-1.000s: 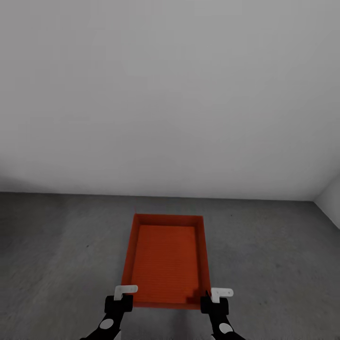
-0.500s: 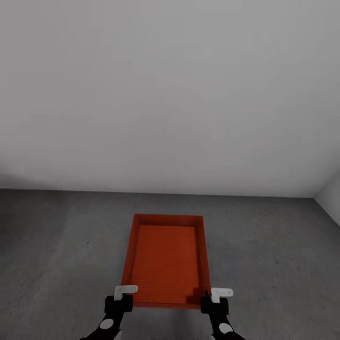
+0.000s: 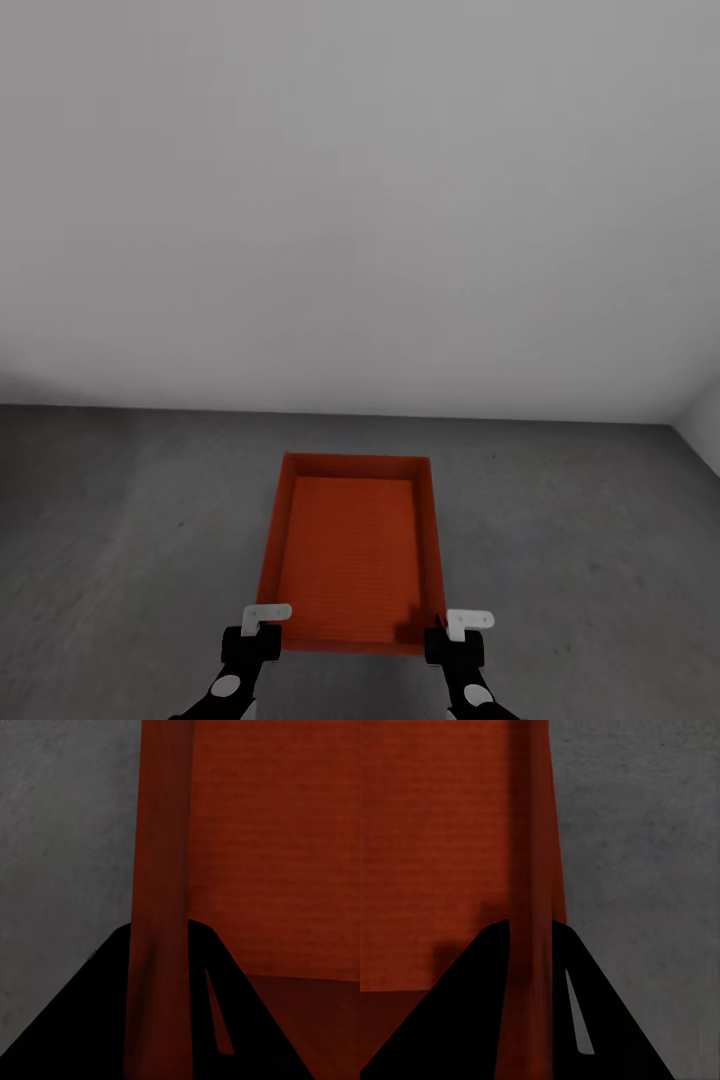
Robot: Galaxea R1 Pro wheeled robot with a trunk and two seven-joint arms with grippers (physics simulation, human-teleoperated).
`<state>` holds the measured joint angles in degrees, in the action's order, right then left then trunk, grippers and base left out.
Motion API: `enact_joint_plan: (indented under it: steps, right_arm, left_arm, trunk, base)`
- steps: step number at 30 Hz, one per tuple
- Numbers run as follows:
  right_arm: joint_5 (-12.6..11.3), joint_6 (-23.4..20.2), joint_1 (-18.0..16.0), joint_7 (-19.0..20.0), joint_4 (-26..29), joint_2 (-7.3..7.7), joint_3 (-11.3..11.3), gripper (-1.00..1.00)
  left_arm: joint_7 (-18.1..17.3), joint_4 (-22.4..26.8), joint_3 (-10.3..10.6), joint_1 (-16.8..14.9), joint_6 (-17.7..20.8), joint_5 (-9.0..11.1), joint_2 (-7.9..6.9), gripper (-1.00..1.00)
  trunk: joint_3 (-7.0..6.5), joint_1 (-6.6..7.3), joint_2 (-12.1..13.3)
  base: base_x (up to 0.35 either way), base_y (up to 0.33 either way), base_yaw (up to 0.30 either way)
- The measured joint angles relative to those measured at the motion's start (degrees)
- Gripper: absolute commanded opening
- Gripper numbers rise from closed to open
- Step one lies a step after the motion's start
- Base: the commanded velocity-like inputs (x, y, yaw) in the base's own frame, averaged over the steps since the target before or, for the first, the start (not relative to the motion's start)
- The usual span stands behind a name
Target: Move the two storage containers from the living room to the garage. In the garage, place one container on the floor and stack the other container on top of it (either order is fine).
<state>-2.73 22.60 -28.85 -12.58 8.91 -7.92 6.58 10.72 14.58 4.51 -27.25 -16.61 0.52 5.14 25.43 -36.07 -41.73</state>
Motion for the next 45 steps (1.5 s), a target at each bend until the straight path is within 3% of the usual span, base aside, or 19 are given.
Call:
enact_joint_plan:
  steps: [18, 45]
  right_arm:
    - [-0.1, -0.1, 0.0, 0.0, 0.1, 0.00, 0.1, -1.00]
    - [-0.1, 0.1, 0.0, -0.1, 0.0, -0.05, 0.1, -1.00]
  left_arm:
    - [0.0, 0.1, 0.0, 0.0, 0.0, 0.1, -0.02, -1.00]
    - [0.0, 0.1, 0.1, 0.0, 0.0, 0.1, -0.05, -1.00]
  trunk:
    - [0.00, 0.00, 0.0]
    - [0.33, -0.03, 0.0]
  base:
    - [0.309, 0.000, 0.000]
    - [0.012, 0.000, 0.020]
